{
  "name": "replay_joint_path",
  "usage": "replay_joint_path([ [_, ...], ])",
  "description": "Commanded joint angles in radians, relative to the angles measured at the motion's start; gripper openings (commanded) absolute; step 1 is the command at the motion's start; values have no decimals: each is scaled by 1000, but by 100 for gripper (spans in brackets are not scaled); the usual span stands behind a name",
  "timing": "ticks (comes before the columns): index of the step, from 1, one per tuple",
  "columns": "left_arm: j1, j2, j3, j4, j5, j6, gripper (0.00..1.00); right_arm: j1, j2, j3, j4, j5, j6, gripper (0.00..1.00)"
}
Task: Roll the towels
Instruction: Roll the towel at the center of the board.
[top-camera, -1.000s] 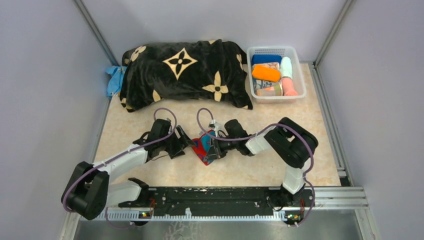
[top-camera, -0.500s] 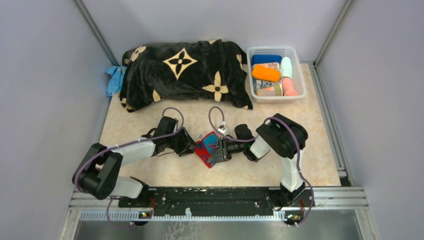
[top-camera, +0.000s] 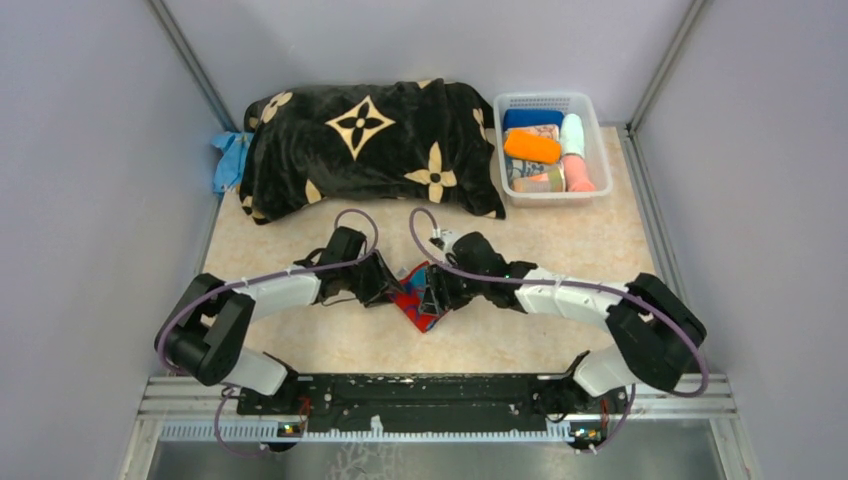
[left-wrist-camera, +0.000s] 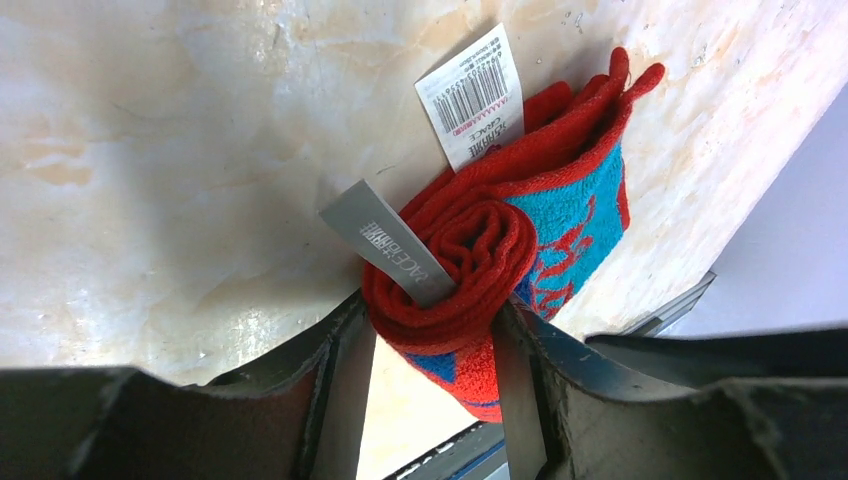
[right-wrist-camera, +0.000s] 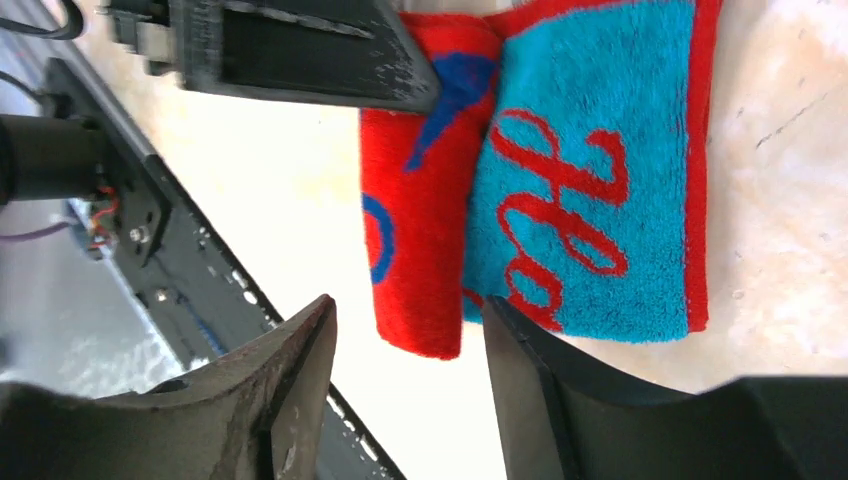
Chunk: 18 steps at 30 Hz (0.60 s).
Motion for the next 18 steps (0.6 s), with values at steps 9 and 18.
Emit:
replay_joint_path([
  [9, -12, 49, -8, -82, -95, 22, 54, 401, 81, 305, -325, 653, -265, 58],
  [18, -13, 48, -8, -87, -98, 20, 55, 472, 281, 353, -338, 802, -315, 58],
])
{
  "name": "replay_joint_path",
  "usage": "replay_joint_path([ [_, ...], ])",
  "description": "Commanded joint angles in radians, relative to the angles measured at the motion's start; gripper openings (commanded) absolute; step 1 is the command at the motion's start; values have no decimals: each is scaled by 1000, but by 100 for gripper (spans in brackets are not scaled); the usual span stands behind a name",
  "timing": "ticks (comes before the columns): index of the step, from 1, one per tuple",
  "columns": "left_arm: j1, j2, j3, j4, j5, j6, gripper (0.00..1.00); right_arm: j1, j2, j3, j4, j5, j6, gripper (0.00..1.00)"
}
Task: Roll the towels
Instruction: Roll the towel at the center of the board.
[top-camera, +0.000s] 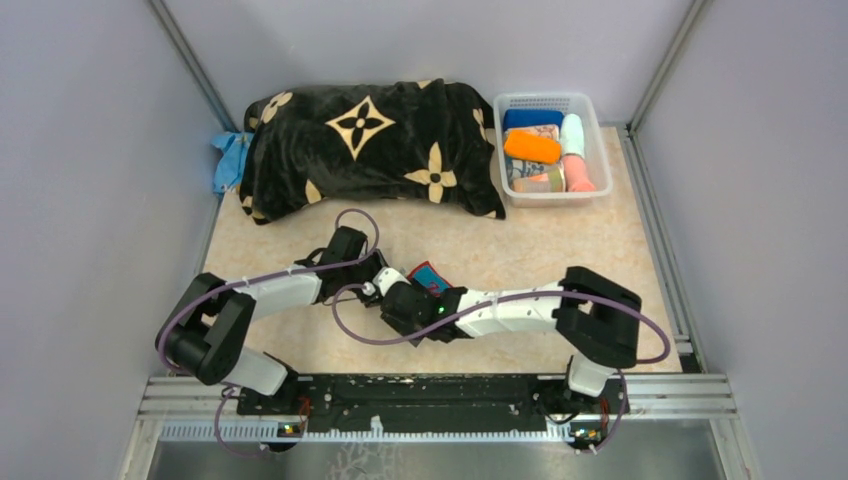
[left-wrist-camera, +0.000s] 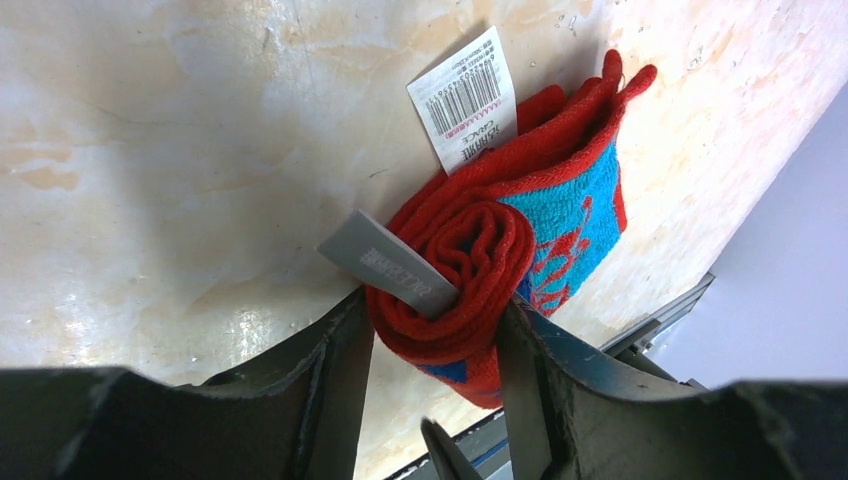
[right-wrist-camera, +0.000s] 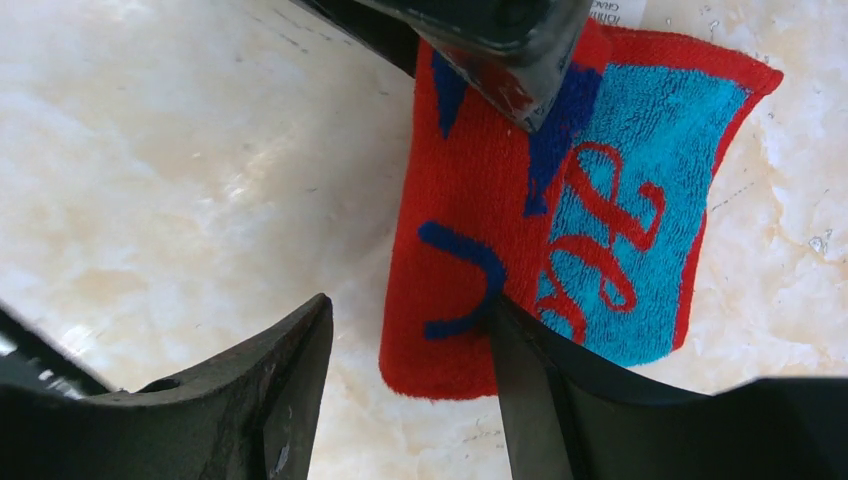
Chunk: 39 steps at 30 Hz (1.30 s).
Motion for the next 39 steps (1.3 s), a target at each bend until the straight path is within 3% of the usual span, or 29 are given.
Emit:
replay_joint_path([
  [1, -7, 39, -17, -86, -90, 25, 55, 20, 80, 49, -25, 116, -35, 58],
  [9, -6, 10, -7, -107, -100, 31, 62, 22, 153, 7, -39, 115, -31, 50],
  [13, -5, -52, -3, -144, -135, 30, 68, 1, 136, -19, -40, 50, -15, 36],
  [15, -4, -90, 1, -169, -158, 28, 72, -21, 107, -45, -11, -44, -9, 32],
  [20, -2, -192, -5, -227, -201, 27, 80, -133, -11, -122, 131, -443, 19, 24],
  [25, -1, -287, -43, -249, -205, 10, 84, -294, -61, -176, 283, -786, 93, 23],
  [30, -2, -341, -91, -185, -137, -5, 84, -444, -6, -230, 472, -1084, 235, 23],
  [35, -2, -287, -107, -85, -50, -15, 83, -546, 136, -303, 747, -1282, 404, 22],
  [39, -4, -208, -94, -29, -16, -18, 80, -573, 218, -312, 817, -1317, 457, 22],
])
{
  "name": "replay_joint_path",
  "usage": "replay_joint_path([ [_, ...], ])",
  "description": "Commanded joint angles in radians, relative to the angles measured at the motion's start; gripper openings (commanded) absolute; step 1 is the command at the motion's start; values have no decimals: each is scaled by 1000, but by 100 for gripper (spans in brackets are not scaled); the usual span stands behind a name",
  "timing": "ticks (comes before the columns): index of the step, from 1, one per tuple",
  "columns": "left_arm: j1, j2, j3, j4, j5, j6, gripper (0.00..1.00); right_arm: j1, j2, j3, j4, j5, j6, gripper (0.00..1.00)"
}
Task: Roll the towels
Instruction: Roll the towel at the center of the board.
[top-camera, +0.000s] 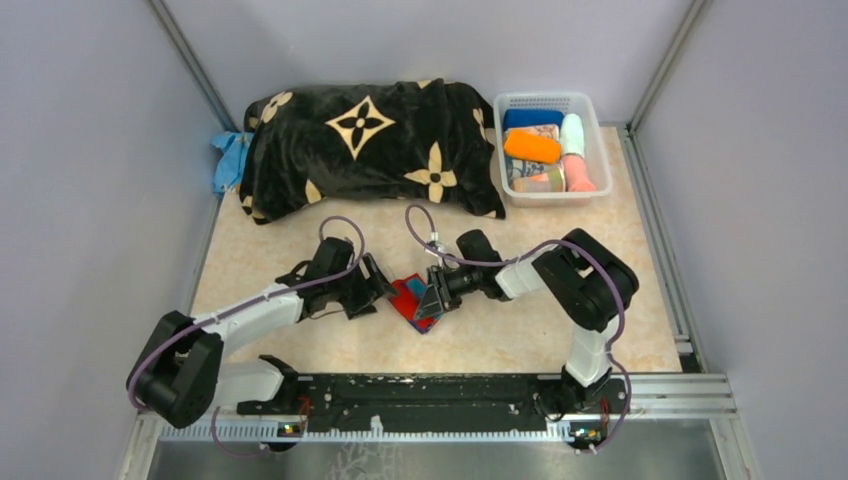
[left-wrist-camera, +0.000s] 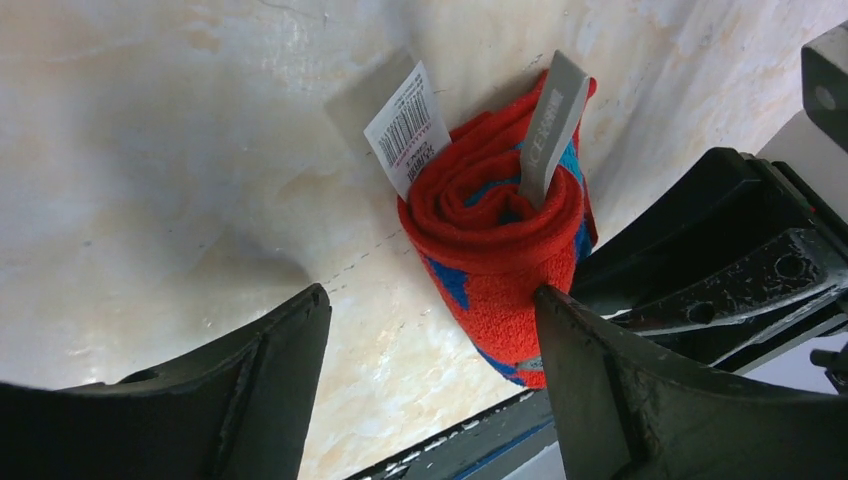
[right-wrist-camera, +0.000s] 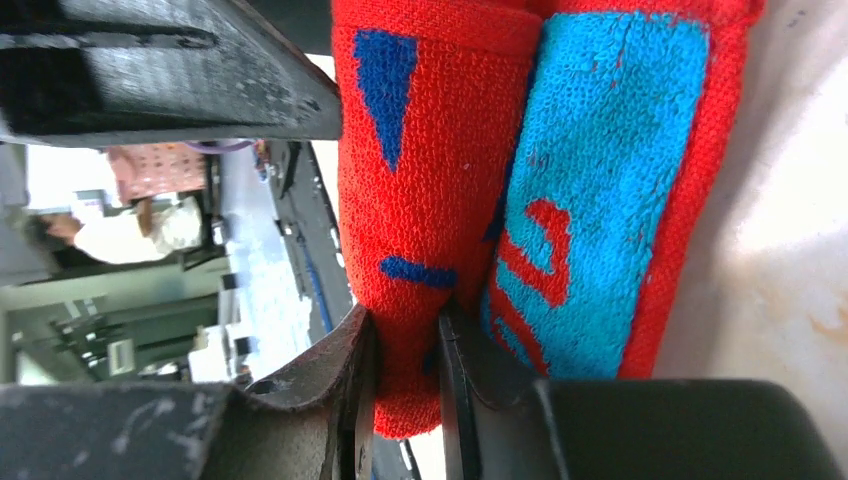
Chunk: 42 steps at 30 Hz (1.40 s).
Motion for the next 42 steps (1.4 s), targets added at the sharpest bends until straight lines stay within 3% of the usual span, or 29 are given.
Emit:
replay_joint_path([
  [1, 0, 72, 6, 102, 65, -15, 79, -17, 91, -24, 173, -139, 116, 22],
  [6, 0, 145, 13, 116, 47, -17, 72, -46, 122, -33, 195, -123, 135, 26],
  [9, 0, 187, 12, 111, 34, -19, 69, -45, 45, -13, 15, -33, 29, 31],
  [16, -1, 245, 5, 89, 13, -24, 66, -6, -219, 62, -394, 320, -190, 51],
  [24, 0, 255, -4, 72, -2, -37, 66, 253, -390, 200, -638, 845, -328, 61],
  [31, 0, 255, -23, 83, -3, -53, 66, 486, -297, 344, -759, 1148, -406, 64],
  [42, 0, 244, -29, 78, -8, -58, 66, 577, -56, 397, -780, 1339, -463, 63],
])
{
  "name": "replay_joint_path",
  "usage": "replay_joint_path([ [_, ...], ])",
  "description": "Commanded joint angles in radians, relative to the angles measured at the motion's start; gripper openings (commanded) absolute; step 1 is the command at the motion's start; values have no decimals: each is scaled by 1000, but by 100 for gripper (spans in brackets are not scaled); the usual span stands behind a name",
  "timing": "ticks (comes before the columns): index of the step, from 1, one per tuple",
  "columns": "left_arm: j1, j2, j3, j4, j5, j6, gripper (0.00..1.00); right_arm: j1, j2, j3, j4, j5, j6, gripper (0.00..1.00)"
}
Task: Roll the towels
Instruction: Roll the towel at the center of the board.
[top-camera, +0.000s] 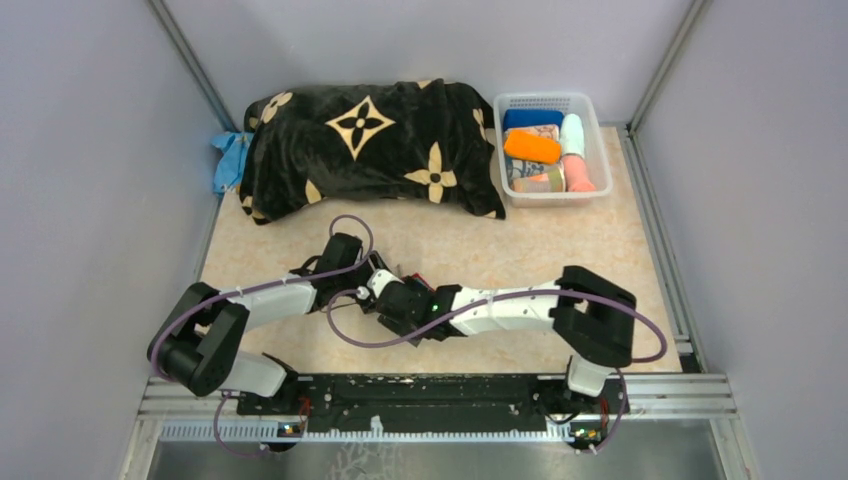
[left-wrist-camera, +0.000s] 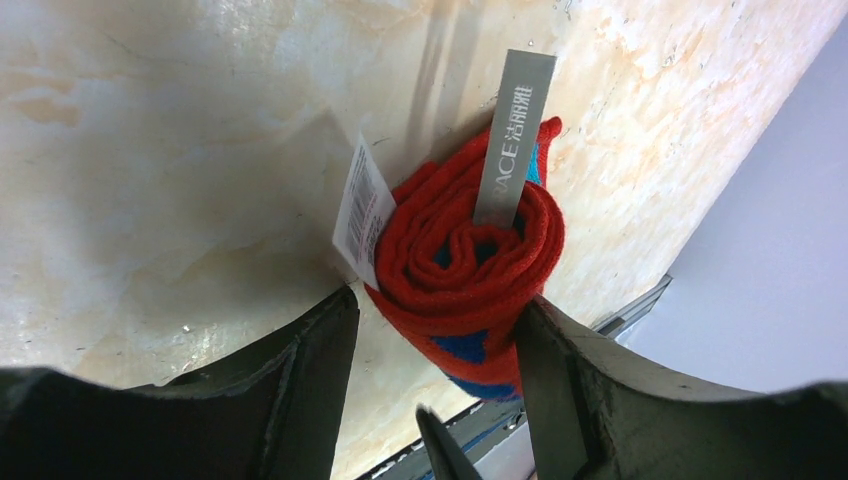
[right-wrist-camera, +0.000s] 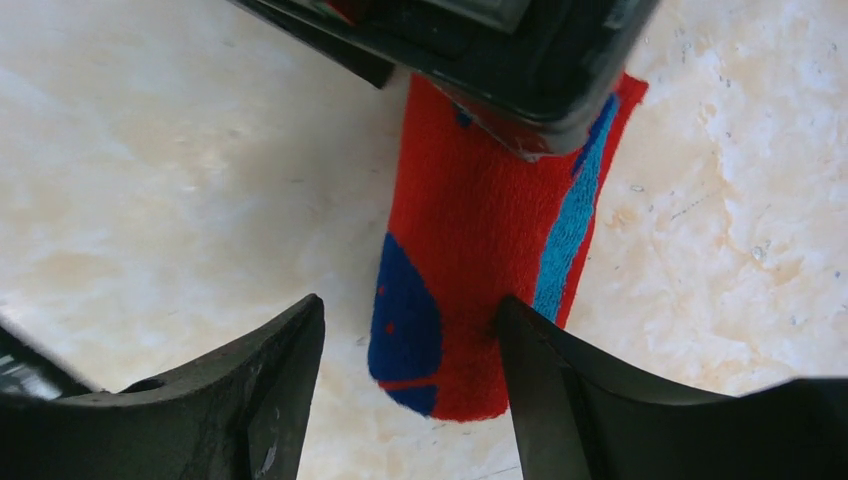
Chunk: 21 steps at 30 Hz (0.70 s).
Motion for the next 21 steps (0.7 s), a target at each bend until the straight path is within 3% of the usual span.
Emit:
replay_joint_path([
  [1, 0, 41, -52, -112, -94, 28, 66, 9, 92, 40, -27, 144, -19, 63],
  [8, 0, 28, -48, -112, -82, 38, 69, -13, 151, -3, 11, 105, -42, 57],
  [15, 7, -69, -64, -132, -97, 32, 76, -99, 99, -30, 36, -218, -80, 39],
  [21, 17, -184, -116, -118, -93, -5, 82, -156, 112, -8, 12, -417, -97, 36],
])
